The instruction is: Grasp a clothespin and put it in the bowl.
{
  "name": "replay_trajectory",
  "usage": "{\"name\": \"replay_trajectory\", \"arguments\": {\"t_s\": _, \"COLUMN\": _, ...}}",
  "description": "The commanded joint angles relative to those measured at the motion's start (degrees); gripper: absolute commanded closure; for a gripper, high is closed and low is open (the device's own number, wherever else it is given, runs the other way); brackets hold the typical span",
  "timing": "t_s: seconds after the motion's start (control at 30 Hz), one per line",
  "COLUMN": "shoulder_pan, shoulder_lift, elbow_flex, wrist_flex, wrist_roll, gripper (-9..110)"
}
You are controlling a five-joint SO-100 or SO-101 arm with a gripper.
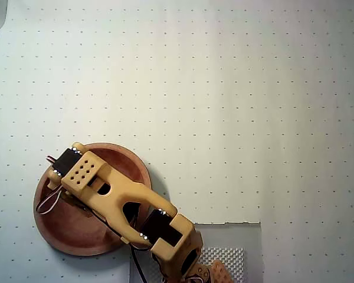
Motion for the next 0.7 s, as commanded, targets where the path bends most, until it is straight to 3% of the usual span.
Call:
{"name": "replay_trajectory", "arguments": {"t_s": 0.0, "shoulder_pan": 1.49, "shoulder_lift": 1.67, "elbow_flex": -4.13, "wrist_flex": -0.35, "wrist_roll": 0.44, "gripper": 81}}
{"name": "replay_trajectory", "arguments": {"t_s": 0.67, "shoulder_pan": 18.63, "shoulder_lift": 23.03, "elbow_flex": -11.69, "wrist_flex": 4.92, "wrist_roll": 0.26, "gripper": 81}}
